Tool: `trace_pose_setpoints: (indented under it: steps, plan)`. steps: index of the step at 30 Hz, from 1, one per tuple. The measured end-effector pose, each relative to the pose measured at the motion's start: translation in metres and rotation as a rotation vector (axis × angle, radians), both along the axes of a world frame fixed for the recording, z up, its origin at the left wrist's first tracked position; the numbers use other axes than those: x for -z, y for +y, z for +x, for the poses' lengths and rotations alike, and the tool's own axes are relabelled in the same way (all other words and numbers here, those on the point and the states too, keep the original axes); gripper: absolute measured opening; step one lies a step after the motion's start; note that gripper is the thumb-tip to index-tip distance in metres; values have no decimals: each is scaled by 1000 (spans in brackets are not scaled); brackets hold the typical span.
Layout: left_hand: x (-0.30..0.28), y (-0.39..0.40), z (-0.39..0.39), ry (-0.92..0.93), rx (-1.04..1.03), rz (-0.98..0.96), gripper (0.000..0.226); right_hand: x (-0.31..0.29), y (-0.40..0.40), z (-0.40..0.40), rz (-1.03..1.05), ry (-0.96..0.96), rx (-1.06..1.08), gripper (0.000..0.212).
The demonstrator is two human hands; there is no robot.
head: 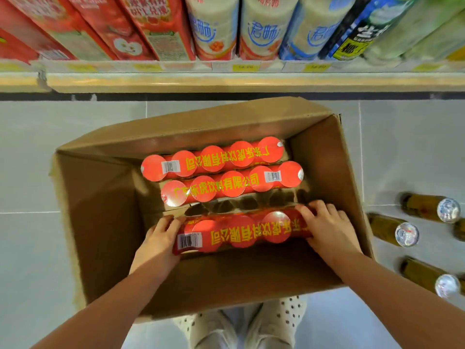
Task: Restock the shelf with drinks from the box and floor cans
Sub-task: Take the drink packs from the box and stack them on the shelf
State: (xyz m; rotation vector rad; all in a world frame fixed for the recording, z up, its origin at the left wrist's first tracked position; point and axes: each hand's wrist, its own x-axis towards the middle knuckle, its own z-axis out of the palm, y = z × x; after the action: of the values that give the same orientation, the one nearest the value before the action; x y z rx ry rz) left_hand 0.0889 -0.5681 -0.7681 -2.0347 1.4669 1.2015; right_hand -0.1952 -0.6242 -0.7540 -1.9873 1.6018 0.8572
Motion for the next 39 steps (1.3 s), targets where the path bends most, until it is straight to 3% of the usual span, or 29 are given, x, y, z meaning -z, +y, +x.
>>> trace_pose_setpoints:
  steps: [3,6,11,15,21,24,26,30,34,36,39]
  plan:
    - [-61,-1,11,-17,6,-3,68,-59,6,9,13,-37,21,59]
    - [-128,-7,17,-15,-15,-10,70,-119,1,11,-105,-87,-6,66]
    - [-273,-17,26,-31,-92,-37,68,-256,-14,11,49,-234,107,65]
    - [-389,-35,32,1,-9,-108,65,-365,-28,7,22,-375,190,65]
    - [-564,-67,47,69,105,-314,61,-532,-52,4,-147,-517,82,72]
    - [-641,-77,59,51,180,-394,70,-605,-62,5,-249,-504,5,72]
    - [-690,-83,66,43,206,-505,62,-653,-65,4,-320,-492,-25,74]
    - [-757,-90,78,7,287,-671,96,-725,-68,8,-459,-496,-48,73]
    - [-799,-92,85,14,257,-842,79,-783,-64,14,-582,-481,-76,70]
    - [-821,-90,92,32,239,-886,82,-812,-60,17,-641,-478,-90,69]
    - [-851,-90,100,172,165,-934,72,-848,-58,17,-677,-552,-37,63]
